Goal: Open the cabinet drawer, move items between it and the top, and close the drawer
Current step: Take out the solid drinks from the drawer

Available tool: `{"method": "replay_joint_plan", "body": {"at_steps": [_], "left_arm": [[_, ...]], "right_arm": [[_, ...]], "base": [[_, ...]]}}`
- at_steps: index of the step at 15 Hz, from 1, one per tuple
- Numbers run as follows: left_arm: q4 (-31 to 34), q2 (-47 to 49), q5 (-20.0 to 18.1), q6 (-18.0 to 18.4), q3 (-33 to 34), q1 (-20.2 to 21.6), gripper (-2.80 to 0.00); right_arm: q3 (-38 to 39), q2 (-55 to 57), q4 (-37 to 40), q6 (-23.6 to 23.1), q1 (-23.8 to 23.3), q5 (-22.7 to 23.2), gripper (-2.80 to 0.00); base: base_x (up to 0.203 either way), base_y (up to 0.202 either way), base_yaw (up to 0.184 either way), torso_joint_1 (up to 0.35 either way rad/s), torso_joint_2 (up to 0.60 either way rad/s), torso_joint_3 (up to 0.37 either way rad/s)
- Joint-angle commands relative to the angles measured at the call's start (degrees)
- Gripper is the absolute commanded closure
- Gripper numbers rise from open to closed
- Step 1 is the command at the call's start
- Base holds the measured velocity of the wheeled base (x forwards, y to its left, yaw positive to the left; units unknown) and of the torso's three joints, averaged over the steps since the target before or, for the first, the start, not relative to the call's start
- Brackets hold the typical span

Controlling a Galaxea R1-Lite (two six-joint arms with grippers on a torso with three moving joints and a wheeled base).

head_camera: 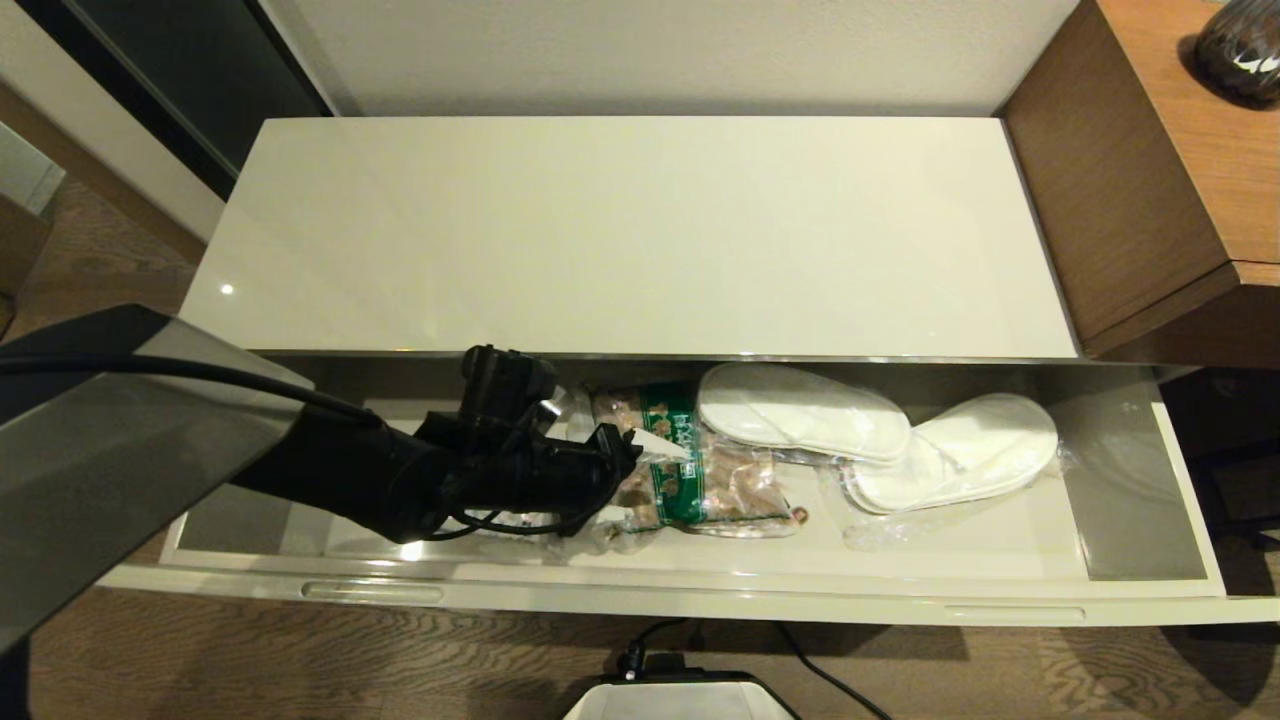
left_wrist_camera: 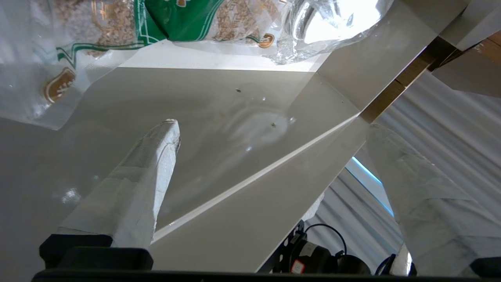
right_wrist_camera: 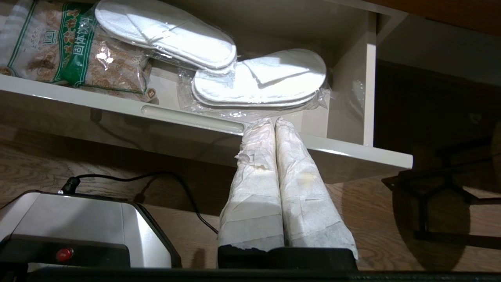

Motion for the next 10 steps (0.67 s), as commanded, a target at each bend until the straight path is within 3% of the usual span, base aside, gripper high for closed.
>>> {"method": "replay_joint_plan", "body": {"at_steps": [1, 10], "left_arm": [[-0.1, 0.5, 0.1, -0.2, 0.5, 0.1, -2.8], [0.1, 3.8, 7.1, 1.7, 2.5, -0.1, -2.8]], "right_arm": [[0.1, -1.2, 0.0, -0.1, 0.0, 0.0, 0.0], [0.1, -1.2, 0.0, -0.1, 0.0, 0.0, 0.0]], "base": [[0.0, 0.0, 0.0, 0.0, 0.0, 0.0], [0.0, 0.0, 0.0, 0.0, 0.0, 0.0]]}}
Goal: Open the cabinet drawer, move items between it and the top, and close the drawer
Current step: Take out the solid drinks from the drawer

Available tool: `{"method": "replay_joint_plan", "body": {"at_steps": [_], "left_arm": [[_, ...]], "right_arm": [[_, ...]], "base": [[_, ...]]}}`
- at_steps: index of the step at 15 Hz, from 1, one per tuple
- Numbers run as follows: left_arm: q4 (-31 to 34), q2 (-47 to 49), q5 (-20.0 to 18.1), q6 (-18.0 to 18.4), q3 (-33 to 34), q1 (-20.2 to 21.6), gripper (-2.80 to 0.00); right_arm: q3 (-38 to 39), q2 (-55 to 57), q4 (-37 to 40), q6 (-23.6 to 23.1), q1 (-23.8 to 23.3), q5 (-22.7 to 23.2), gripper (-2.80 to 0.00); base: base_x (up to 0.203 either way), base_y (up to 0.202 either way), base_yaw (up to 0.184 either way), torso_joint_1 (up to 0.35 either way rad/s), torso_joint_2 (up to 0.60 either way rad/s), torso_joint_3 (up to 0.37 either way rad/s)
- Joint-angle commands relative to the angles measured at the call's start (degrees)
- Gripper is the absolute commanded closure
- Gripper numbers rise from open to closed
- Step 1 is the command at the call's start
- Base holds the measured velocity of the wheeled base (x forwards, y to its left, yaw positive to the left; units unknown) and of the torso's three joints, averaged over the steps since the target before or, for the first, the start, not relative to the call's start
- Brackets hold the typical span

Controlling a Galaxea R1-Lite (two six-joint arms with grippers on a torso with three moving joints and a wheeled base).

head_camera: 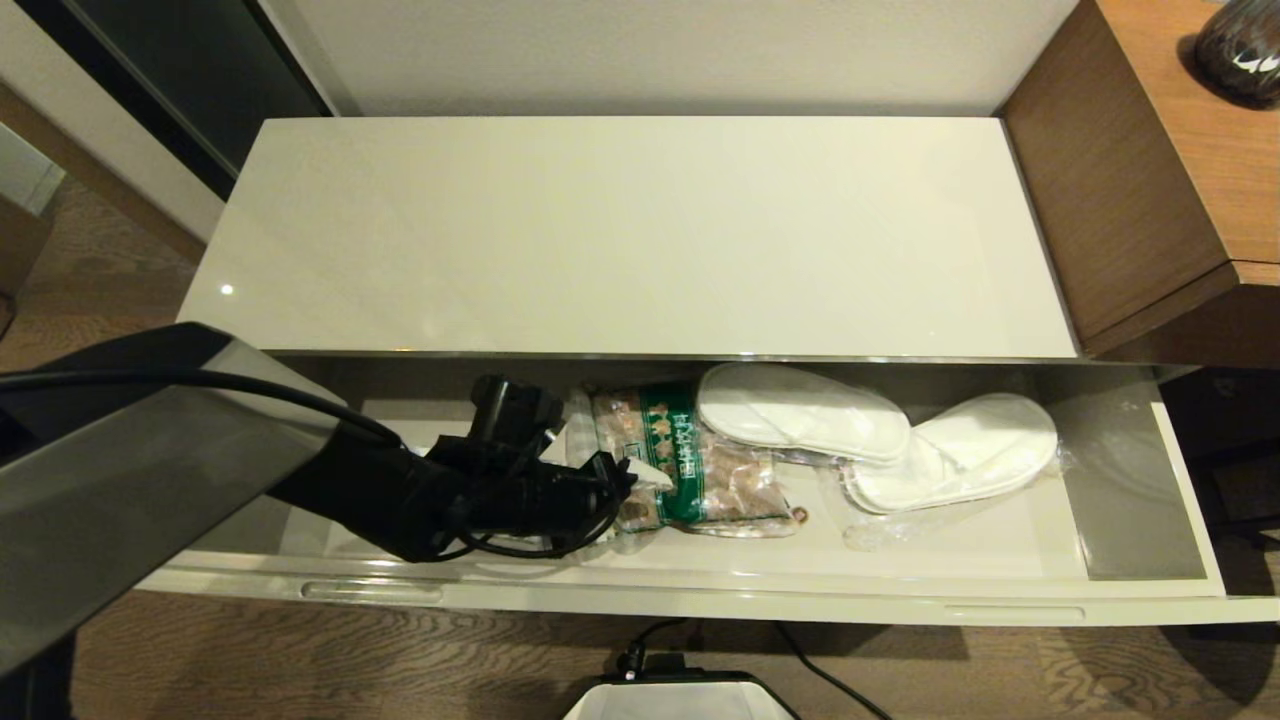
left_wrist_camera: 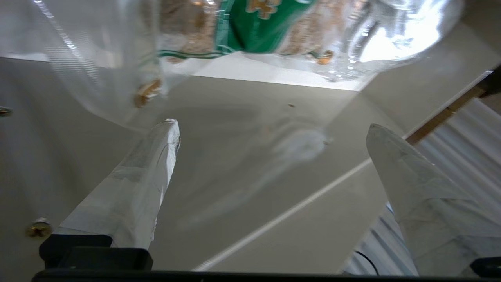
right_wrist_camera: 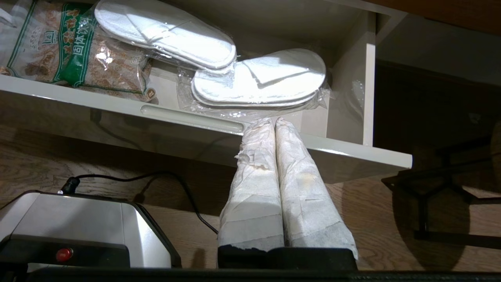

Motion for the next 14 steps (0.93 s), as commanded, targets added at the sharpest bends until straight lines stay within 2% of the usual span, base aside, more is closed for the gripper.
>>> {"method": "replay_joint_plan", "body": {"at_steps": [1, 3, 4, 6, 14], "left_arm": [[0.0, 1.0, 1.0, -0.1, 0.6, -0.2, -2.8], [0.1, 1.3, 2.4, 0.7, 0.7, -0.2, -2.8], [0.3, 2.0, 4.3, 2.7, 0.8, -0.3, -2.8], [0.3, 2.5, 6.3, 3.1, 0.9, -1.3, -2.8], [0.2, 1.1, 6.2, 2.8, -0.6, -1.6, -2.8]], "right_arm": [[0.1, -1.2, 0.1, -0.1, 0.0, 0.0, 0.0], [0.1, -1.2, 0.0, -0.1, 0.0, 0.0, 0.0], [0.1, -1.2, 0.0, -0.1, 0.0, 0.0, 0.0], [0.1, -1.2, 0.0, -0.1, 0.0, 0.0, 0.0], [0.1, -1.2, 0.0, -0.1, 0.0, 0.0, 0.0]], "base": [[0.0, 0.0, 0.0, 0.0, 0.0, 0.0], [0.0, 0.0, 0.0, 0.0, 0.0, 0.0], [0.0, 0.0, 0.0, 0.0, 0.0, 0.0], [0.0, 0.0, 0.0, 0.0, 0.0, 0.0], [0.0, 0.0, 0.0, 0.0, 0.0, 0.0]]}}
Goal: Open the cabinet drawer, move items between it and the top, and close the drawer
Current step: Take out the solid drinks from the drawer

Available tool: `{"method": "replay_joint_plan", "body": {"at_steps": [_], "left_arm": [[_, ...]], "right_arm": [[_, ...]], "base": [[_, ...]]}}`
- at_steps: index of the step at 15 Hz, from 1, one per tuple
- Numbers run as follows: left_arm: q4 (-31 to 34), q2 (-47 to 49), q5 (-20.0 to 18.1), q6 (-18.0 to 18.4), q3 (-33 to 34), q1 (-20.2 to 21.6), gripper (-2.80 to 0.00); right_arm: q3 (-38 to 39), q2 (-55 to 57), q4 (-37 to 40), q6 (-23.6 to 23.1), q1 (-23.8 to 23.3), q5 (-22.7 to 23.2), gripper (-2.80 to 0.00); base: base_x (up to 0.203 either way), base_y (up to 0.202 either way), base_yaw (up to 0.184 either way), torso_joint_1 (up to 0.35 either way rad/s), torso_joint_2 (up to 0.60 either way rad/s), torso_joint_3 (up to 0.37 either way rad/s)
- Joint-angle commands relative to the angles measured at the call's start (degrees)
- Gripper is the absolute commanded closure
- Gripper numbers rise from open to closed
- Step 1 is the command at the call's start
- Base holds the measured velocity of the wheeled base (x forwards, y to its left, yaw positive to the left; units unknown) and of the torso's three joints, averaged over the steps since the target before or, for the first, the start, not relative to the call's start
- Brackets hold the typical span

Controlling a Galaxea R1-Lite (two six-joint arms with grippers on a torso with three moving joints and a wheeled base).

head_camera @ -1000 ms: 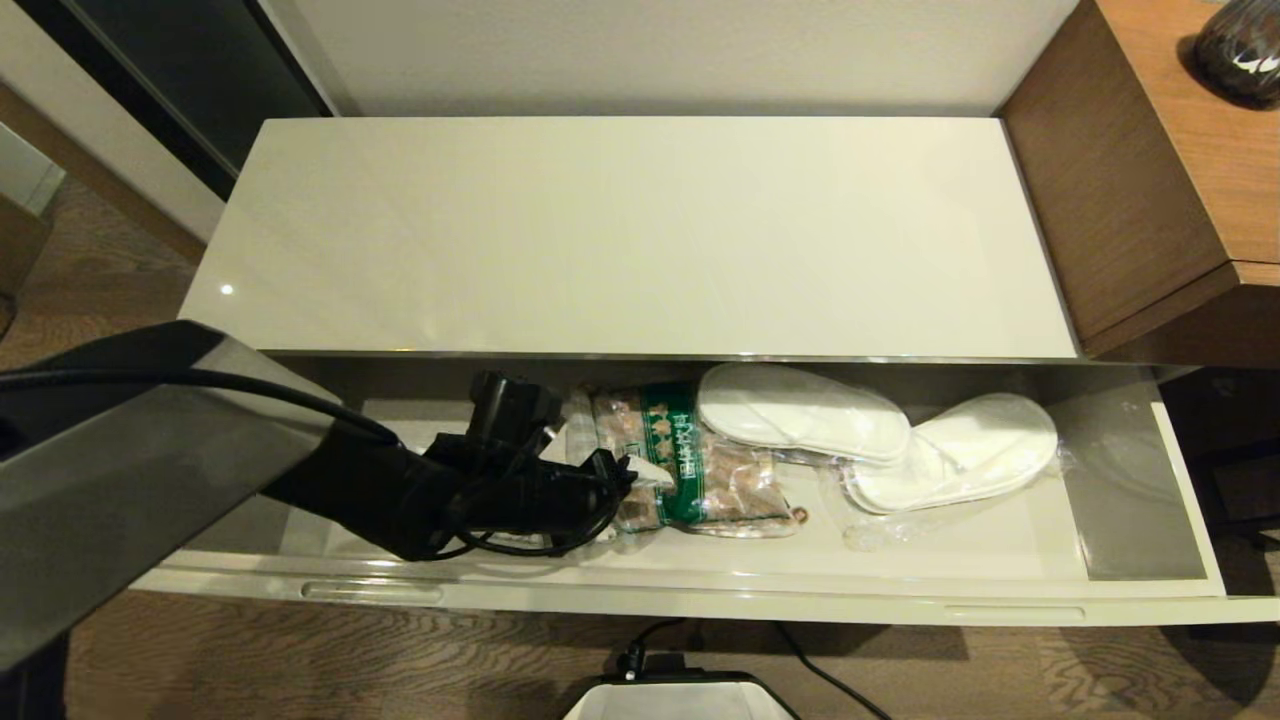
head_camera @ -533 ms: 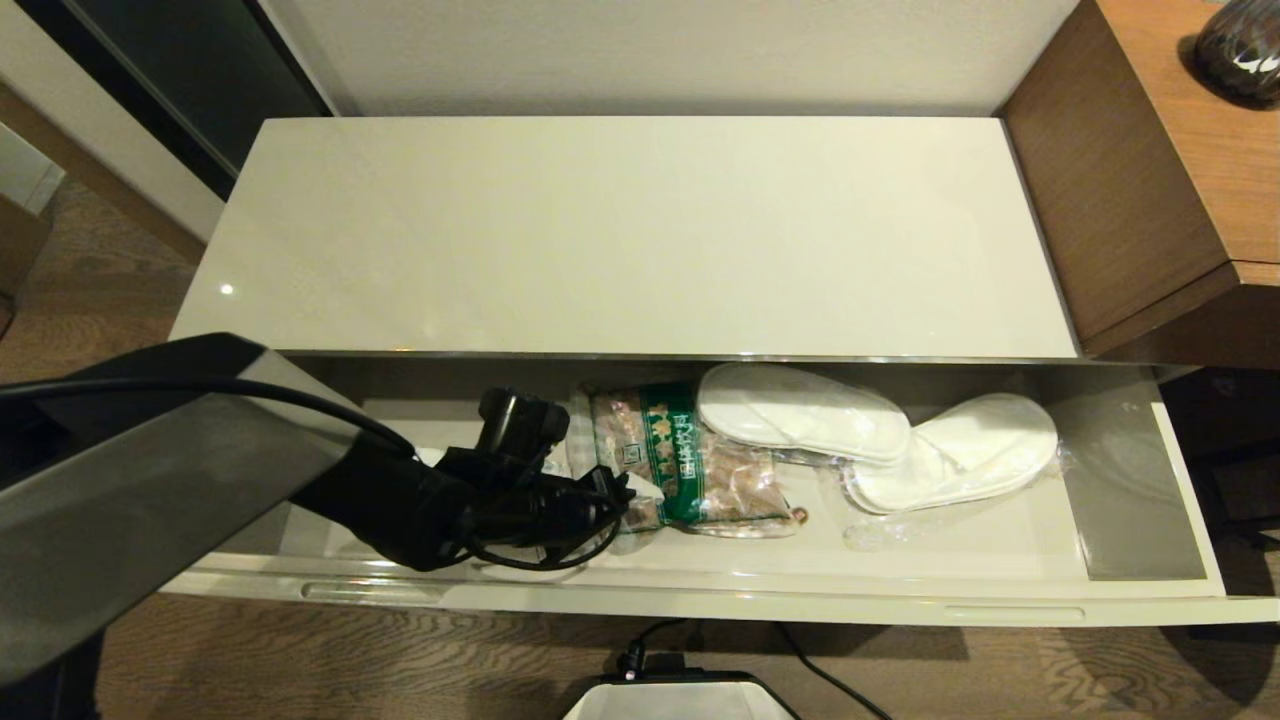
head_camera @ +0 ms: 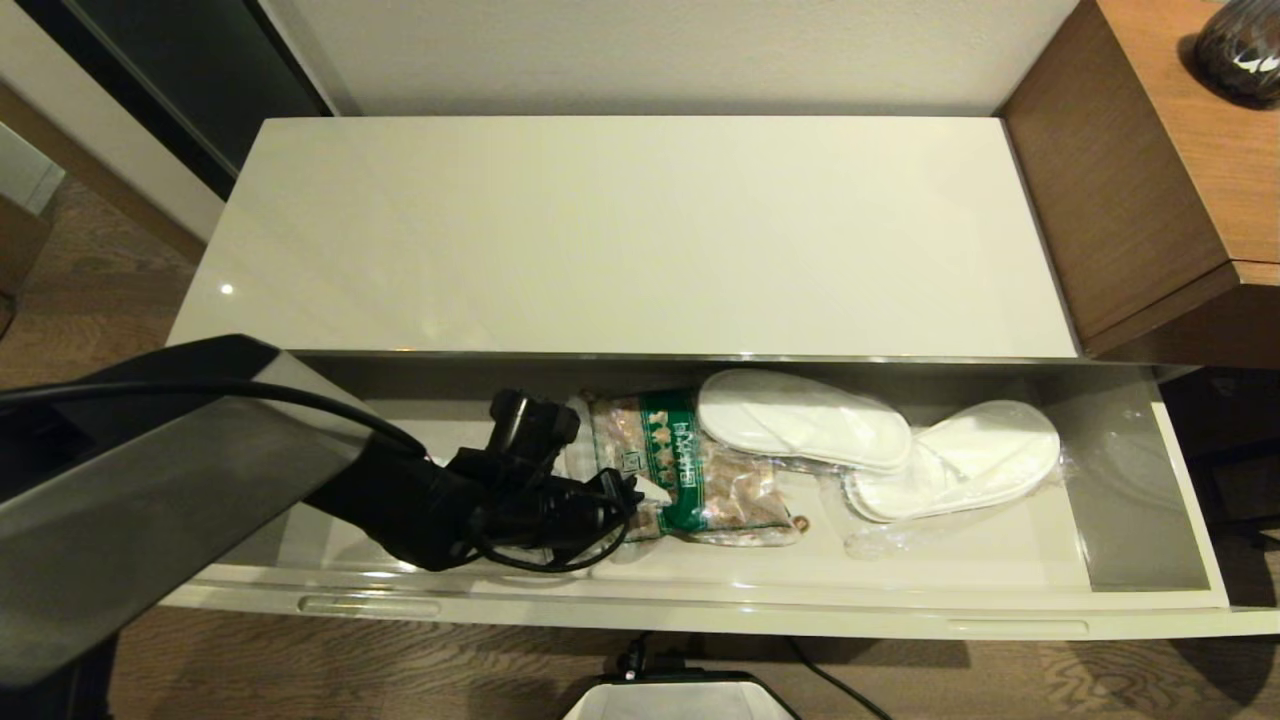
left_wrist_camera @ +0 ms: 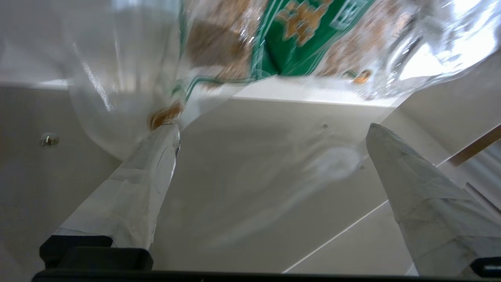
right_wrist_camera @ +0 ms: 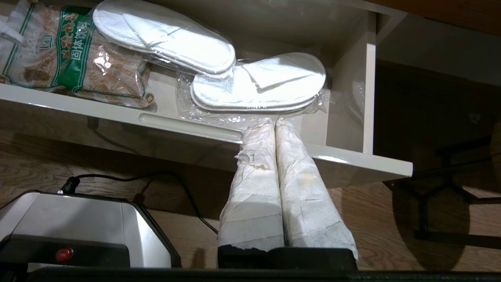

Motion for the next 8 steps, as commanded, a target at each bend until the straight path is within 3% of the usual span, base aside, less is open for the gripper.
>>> {"method": "replay_joint_plan", "body": {"at_steps": [1, 8], "left_arm": [[-0.4, -2.2, -0.1, -0.1, -0.1, -0.2, -2.8], [7.8, -4.3, -0.4, 0.0, -6.7, -0.5, -2.8]], "right_arm": [[0.1, -1.2, 0.0, -0.1, 0.0, 0.0, 0.0], [0.1, -1.2, 0.0, -0.1, 0.0, 0.0, 0.0]], "base": [[0.0, 0.0, 0.0, 0.0, 0.0, 0.0], [0.0, 0.0, 0.0, 0.0, 0.0, 0.0]]}}
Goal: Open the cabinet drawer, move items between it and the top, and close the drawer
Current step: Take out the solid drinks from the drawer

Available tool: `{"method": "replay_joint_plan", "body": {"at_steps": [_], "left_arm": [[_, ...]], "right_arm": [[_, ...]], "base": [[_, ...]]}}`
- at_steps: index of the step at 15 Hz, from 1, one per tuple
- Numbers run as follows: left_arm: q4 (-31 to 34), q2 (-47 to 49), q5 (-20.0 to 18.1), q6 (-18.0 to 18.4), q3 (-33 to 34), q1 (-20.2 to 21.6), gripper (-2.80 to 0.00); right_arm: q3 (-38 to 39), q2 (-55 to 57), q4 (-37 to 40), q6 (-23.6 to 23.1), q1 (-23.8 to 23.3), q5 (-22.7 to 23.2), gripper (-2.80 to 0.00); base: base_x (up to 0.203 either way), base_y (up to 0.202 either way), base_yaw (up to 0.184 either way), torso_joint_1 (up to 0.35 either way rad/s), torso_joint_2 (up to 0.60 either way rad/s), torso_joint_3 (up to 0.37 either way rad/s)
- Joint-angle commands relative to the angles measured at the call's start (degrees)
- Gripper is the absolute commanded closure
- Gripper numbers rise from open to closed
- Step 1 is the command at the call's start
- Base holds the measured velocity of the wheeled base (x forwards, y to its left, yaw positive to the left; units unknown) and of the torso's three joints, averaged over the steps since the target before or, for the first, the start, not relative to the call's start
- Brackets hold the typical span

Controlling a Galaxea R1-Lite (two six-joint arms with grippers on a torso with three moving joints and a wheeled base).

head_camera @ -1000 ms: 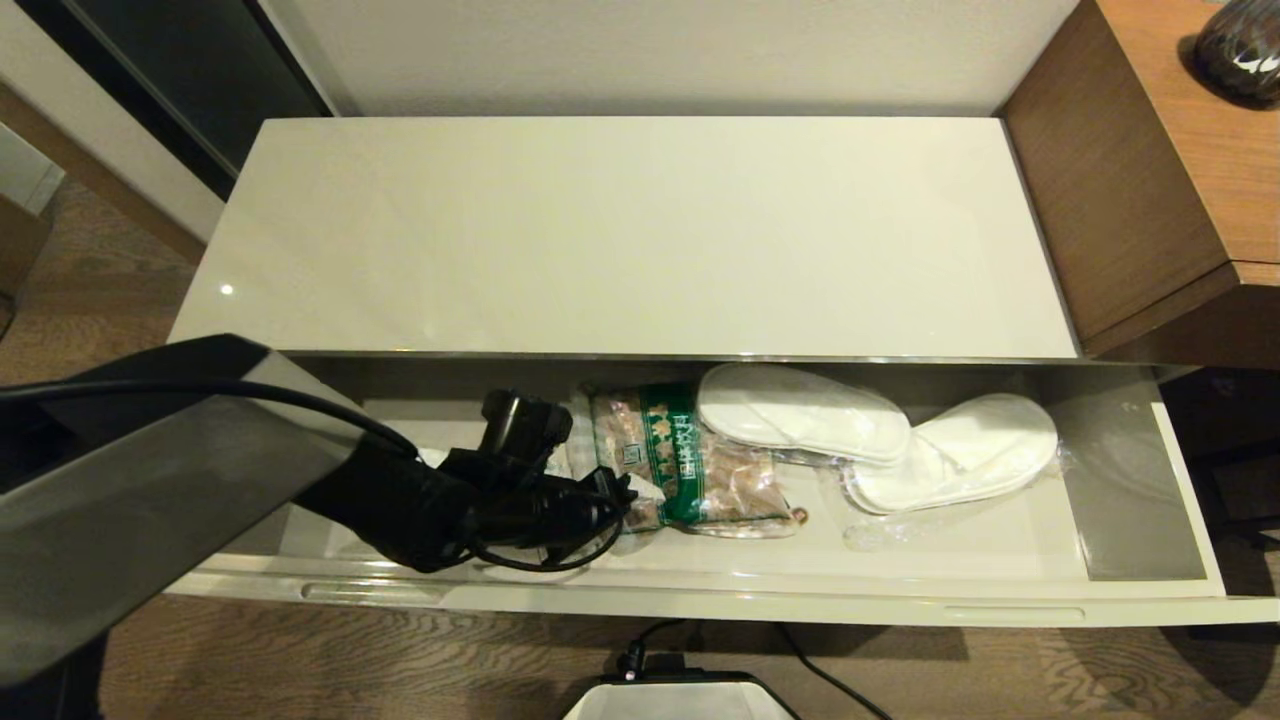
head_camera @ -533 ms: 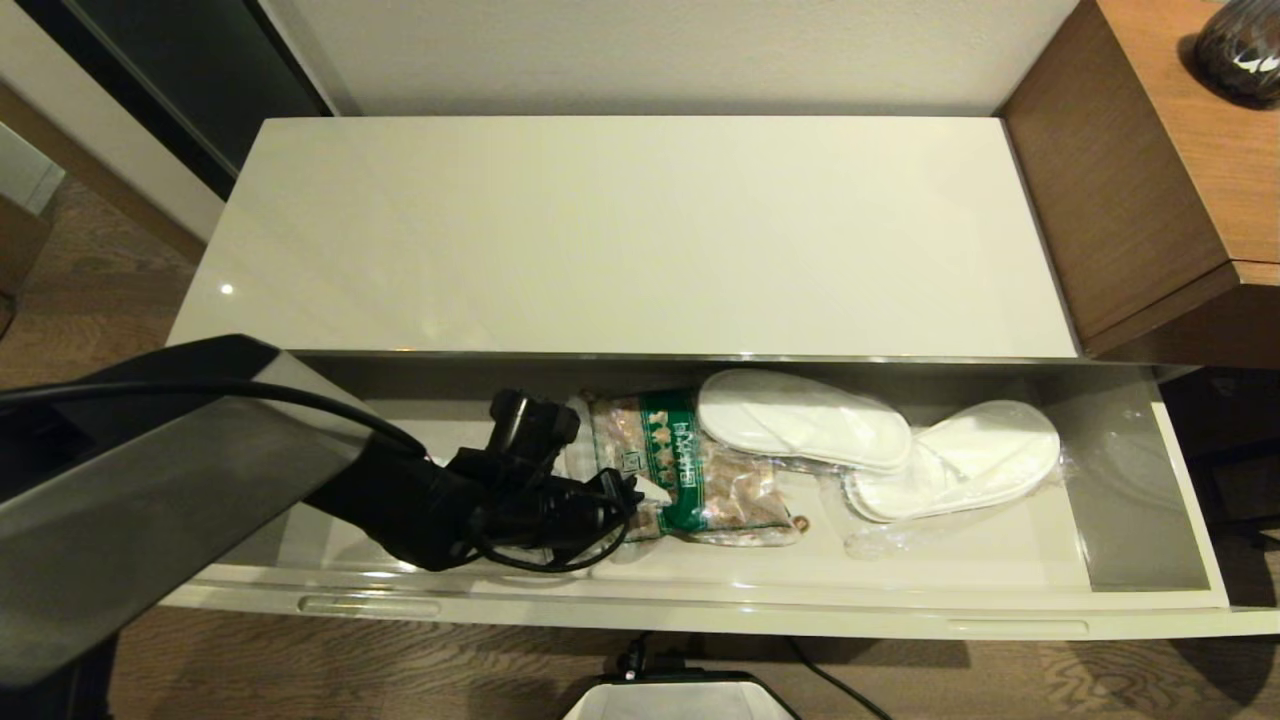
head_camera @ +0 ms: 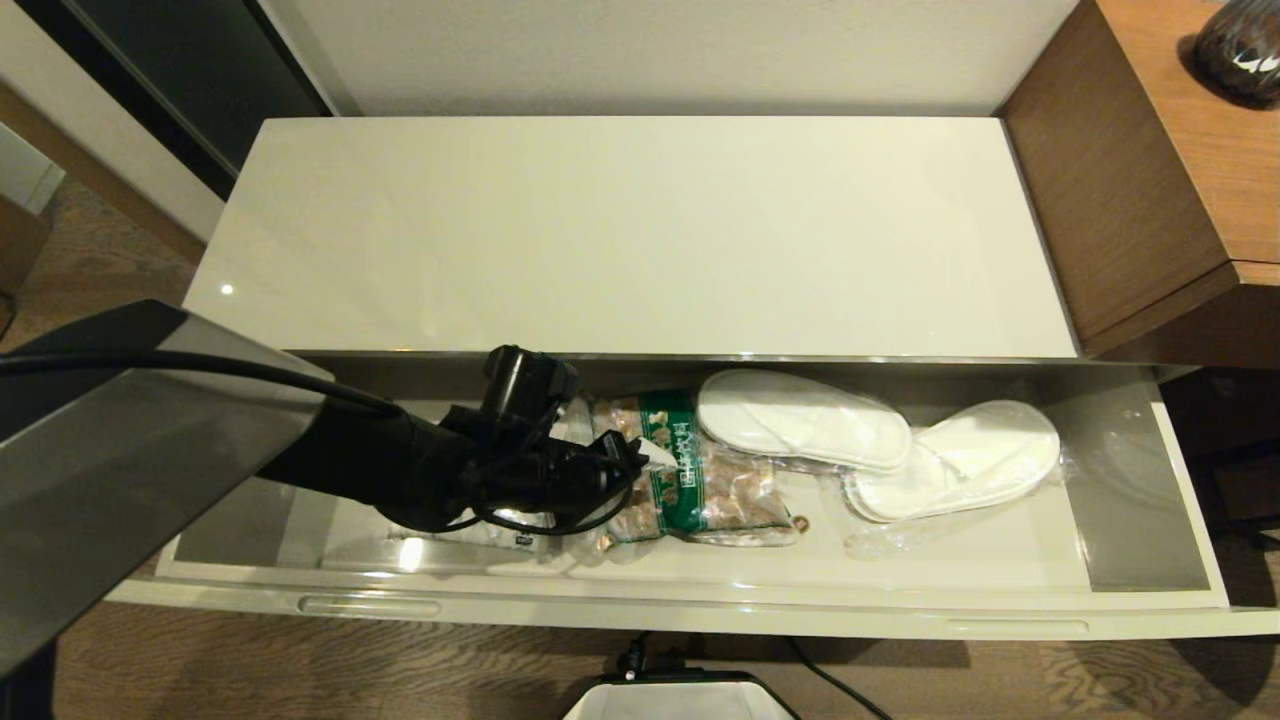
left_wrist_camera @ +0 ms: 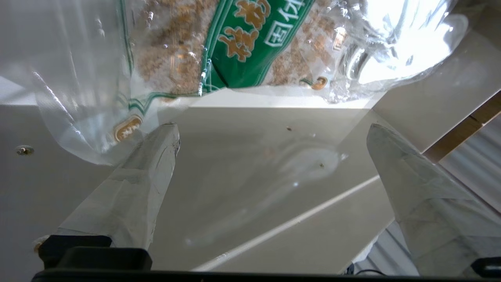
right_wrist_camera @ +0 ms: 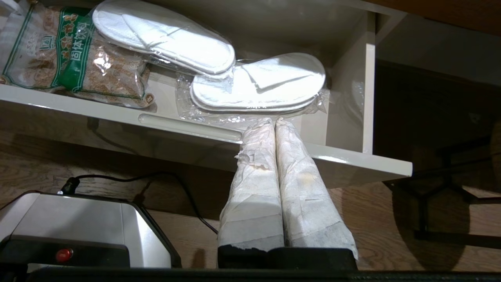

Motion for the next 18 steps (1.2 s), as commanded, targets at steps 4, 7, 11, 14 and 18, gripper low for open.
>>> {"method": "replay_joint_plan", "body": {"at_steps": [4, 7, 11, 14, 18], "left_arm": [[4.3, -1.6, 0.4, -0.2, 0.7, 0.0, -2.8], [9.1, -2.7, 2.5, 2.5, -0.1, 2.6, -2.8], [10.3, -0.7, 6.8, 2.8, -1.8, 4.0, -2.8], [12.0, -0.4, 8.0, -1.6, -6.4, 3.6, -2.8], [8.3, -2.5, 8.3, -0.1, -5.0, 2.8, -2.8]], "right_arm": [[0.1, -1.2, 0.0, -0.1, 0.0, 0.0, 0.0], [0.1, -1.2, 0.0, -0.1, 0.0, 0.0, 0.0], [0.1, -1.2, 0.0, -0.1, 0.0, 0.0, 0.0], [0.1, -1.2, 0.0, -0.1, 0.0, 0.0, 0.0], [0.1, -1.2, 0.0, -0.1, 0.0, 0.0, 0.0]], "base": [[0.0, 0.0, 0.0, 0.0, 0.0, 0.0], [0.0, 0.0, 0.0, 0.0, 0.0, 0.0], [0.0, 0.0, 0.0, 0.0, 0.0, 0.0], [0.0, 0.0, 0.0, 0.0, 0.0, 0.0], [0.0, 0.0, 0.0, 0.0, 0.0, 0.0]]}}
